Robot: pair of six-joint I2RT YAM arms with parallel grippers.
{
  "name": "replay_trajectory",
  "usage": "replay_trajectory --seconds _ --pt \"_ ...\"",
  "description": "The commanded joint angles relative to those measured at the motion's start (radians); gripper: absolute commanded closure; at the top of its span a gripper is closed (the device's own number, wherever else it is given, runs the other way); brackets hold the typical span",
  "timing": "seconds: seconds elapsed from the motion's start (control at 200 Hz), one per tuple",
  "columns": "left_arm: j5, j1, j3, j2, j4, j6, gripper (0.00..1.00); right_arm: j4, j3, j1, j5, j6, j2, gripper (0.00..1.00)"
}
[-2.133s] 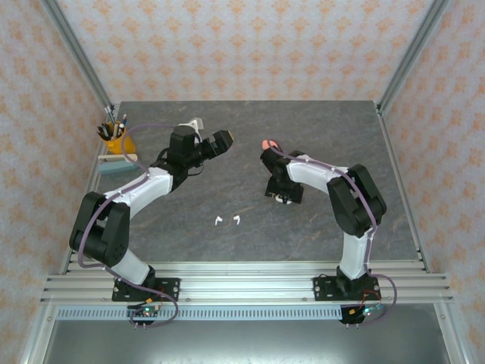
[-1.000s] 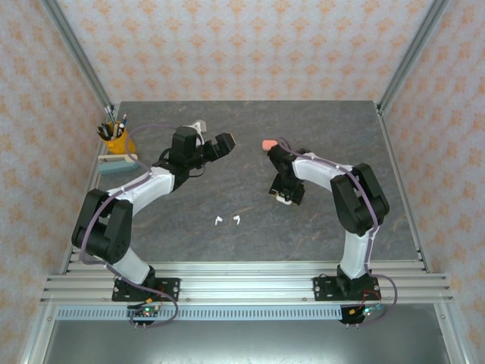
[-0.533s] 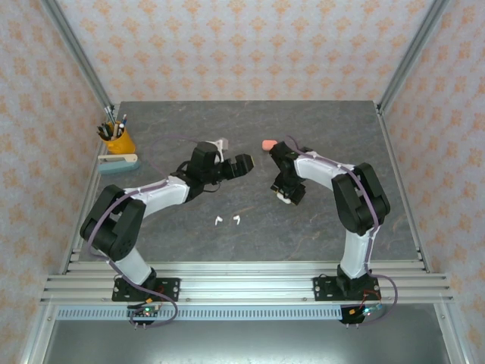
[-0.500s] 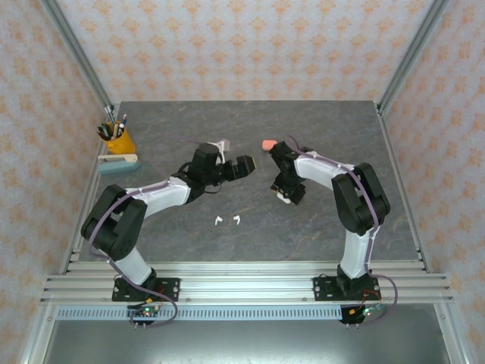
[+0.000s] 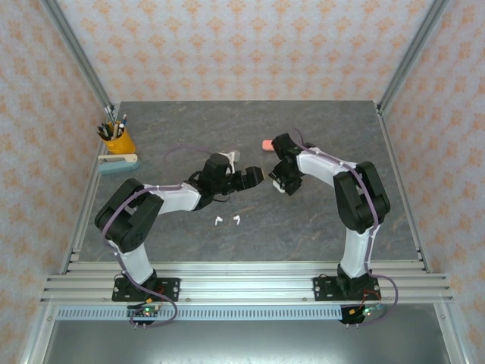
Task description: Insert the wireless bluetooth earbuds into the charging case
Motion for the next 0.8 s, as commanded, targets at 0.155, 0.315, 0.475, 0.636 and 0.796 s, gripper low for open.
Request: replay_trajectory --seconds 0.155,0.315,0.475,0.636,0.796 --pt "0.034 -0.028 0.046 0.080 0.087 -0.024 0.11 0.016 0.029 -0.025 -0.011 0.028 0.006 0.45" --pt "0.047 -0.043 0.071 0.127 0.120 -0.034 0.19 0.026 0.030 -0.032 -0.023 0.035 0.003 0.45" --pt "0.048 -0.060 0.088 0.181 0.166 -0.046 0.24 0.033 0.032 -0.034 -0.031 0.044 0.004 0.45" --pt "0.044 -0.069 0.104 0.221 0.209 -0.062 0.27 0.045 0.032 -0.033 -0.041 0.056 0.003 0.45" --pt "0.036 -0.078 0.117 0.263 0.263 -0.077 0.29 0.052 0.034 -0.035 -0.049 0.063 0.000 0.45"
